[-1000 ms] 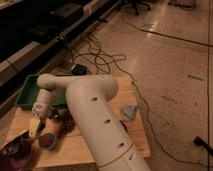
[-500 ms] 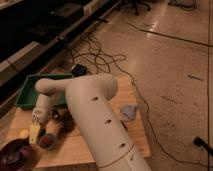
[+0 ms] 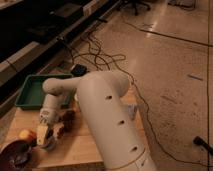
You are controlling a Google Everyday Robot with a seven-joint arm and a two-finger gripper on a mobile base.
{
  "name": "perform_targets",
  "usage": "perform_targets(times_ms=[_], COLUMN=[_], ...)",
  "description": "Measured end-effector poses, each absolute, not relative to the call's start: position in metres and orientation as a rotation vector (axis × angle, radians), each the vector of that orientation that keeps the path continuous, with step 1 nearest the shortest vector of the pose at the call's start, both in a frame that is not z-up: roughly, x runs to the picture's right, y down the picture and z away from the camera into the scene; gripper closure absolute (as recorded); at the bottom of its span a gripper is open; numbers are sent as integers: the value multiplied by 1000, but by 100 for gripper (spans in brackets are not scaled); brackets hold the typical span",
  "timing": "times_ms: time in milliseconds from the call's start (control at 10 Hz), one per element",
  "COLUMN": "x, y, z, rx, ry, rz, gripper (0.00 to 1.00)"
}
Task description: Wipe purple bowl with brush
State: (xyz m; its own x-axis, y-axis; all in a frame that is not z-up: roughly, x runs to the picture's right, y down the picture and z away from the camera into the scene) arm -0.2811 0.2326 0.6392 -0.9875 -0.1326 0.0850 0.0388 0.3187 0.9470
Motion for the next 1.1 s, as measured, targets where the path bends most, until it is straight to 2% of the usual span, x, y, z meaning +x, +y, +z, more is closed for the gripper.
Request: perform_targets(times_ms=[600,1100], x=[-283,-324], y=[203,207], z=[660,671], rx=[108,122], ry=[-2363,-2396], rz=[-1756,-1762], gripper=[100,100])
